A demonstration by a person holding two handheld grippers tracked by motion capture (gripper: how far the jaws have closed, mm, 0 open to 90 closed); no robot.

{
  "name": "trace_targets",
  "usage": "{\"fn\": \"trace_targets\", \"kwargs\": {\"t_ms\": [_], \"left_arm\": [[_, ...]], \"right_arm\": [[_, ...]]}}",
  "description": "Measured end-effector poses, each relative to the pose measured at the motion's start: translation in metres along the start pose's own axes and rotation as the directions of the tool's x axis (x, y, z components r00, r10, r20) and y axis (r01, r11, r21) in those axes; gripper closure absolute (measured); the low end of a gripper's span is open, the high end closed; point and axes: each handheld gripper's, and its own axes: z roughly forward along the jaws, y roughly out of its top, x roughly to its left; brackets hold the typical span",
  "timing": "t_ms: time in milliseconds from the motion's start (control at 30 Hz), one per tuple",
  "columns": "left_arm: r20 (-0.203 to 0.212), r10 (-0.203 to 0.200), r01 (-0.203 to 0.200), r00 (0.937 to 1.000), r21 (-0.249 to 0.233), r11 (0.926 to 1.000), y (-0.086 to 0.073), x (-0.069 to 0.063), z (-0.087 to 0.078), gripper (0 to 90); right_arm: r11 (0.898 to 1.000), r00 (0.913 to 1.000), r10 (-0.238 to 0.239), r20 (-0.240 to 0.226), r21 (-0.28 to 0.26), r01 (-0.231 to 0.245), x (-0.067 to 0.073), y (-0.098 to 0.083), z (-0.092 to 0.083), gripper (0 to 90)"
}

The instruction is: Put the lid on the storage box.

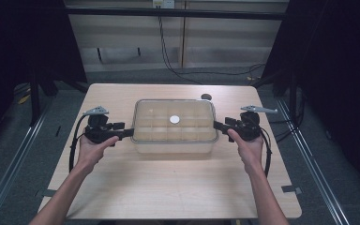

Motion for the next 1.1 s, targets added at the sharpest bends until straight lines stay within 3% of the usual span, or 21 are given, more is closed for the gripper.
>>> {"fn": "trace_targets", "kwargs": {"t_ms": [167,400,667,1100], "left_arm": [[-0.032,0.002,-0.002,0.9995,-0.005,1.0,-0.008,-0.005,-0.009,39.2],[-0.035,-0.002,0.001,0.9994,-0.02,0.9998,-0.027,-0.009,-0.023,38.7],[-0.05,0.021,-0.021,0.9985,0.019,0.9996,-0.05,-0.018,-0.037,35.8],[-0.095,-0.001,0.005,0.9955,0.046,0.9989,-0.088,-0.022,-0.066,32.1]], "right_arm": [[1.0,0.9999,-0.014,0.002,0.0,0.014,0.004,-0.009,-0.013,35.7],[1.0,0.9996,-0.027,0.007,0.005,0.027,0.01,-0.025,-0.031,35.0],[1.0,0.9996,-0.026,0.013,0.0,0.026,0.014,-0.045,-0.048,33.7],[0.999,0.9994,-0.005,0.034,0.032,0.004,0.02,-0.083,-0.067,31.9]]}}
